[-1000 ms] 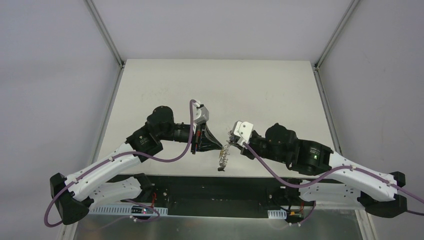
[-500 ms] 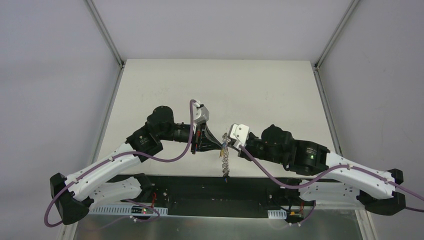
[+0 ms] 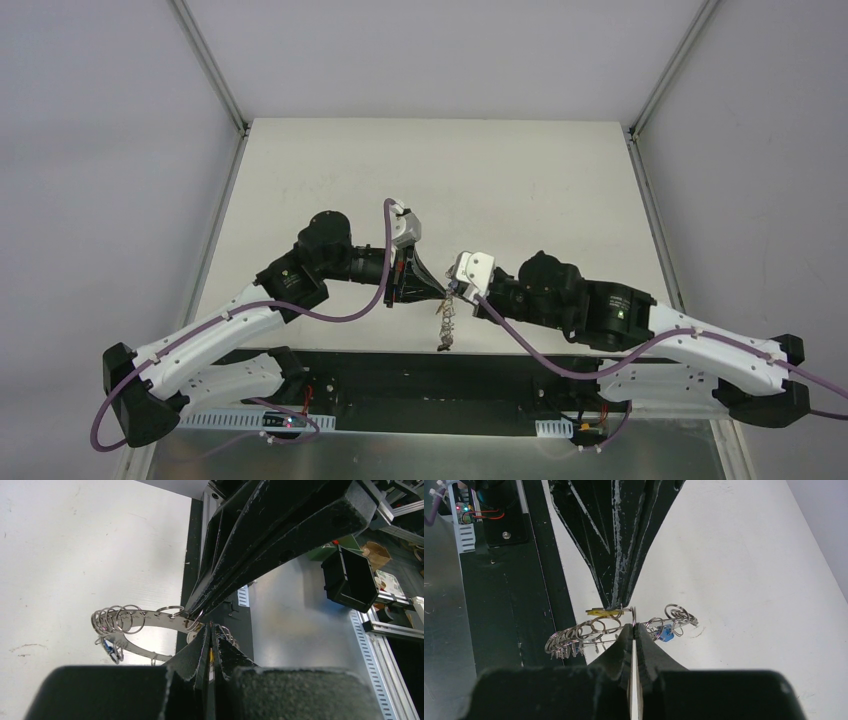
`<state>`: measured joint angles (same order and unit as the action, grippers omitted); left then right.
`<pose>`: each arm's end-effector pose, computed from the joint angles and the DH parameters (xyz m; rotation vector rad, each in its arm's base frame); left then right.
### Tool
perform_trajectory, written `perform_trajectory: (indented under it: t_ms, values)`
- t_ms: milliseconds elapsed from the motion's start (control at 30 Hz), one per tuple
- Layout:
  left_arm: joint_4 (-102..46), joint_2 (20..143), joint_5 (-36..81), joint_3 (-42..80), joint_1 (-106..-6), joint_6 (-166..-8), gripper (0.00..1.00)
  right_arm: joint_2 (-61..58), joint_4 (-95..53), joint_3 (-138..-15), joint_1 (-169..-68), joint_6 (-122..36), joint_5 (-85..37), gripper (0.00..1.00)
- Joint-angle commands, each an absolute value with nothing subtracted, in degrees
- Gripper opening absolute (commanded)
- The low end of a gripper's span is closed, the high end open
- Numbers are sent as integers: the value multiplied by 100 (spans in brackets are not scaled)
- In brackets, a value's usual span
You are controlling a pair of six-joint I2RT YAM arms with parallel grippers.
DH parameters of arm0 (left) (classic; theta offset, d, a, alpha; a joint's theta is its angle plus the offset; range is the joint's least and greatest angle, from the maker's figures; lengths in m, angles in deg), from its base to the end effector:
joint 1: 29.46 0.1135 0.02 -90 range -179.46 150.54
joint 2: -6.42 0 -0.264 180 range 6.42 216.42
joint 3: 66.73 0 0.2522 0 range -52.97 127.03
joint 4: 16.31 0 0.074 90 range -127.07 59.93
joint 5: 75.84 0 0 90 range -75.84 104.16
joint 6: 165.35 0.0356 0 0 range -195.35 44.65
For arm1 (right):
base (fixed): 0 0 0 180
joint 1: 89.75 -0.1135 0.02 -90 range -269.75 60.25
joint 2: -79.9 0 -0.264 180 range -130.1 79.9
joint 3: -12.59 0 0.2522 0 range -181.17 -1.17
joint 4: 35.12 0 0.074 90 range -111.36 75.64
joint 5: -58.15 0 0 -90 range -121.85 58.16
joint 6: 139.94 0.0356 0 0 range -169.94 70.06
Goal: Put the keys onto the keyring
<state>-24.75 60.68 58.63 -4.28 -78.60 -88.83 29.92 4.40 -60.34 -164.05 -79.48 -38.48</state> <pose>0.1217 -0.1788 0.3633 1.1412 1.3611 -1.4258 0.0546 0.1792 0.3828 -1.4288 1.2227 0.4329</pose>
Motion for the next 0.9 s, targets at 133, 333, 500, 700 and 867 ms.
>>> perform_trajectory:
  t_ms: [133, 333, 500, 700, 867]
  values:
    - [-2293, 6038, 5825, -272, -7885, -8834, 0, 2974, 95, -6260, -16517, -8057, -3824, 0]
    - [-2343, 6055, 5787, -265, -7880, -8818, 0, 2998, 112, -6273, -16592, -8068, -3785, 0]
    - [-2382, 6067, 5759, -261, -7884, -8790, 0, 3035, 149, -6288, -16649, -8070, -3780, 0]
    - [-2409, 6081, 5734, -252, -7884, -8779, 0, 3125, 121, -6261, -16729, -8062, -3804, 0]
    - [-2437, 6083, 5701, -247, -7884, -8767, 0, 3175, 116, -6252, -16816, -8062, -3837, 0]
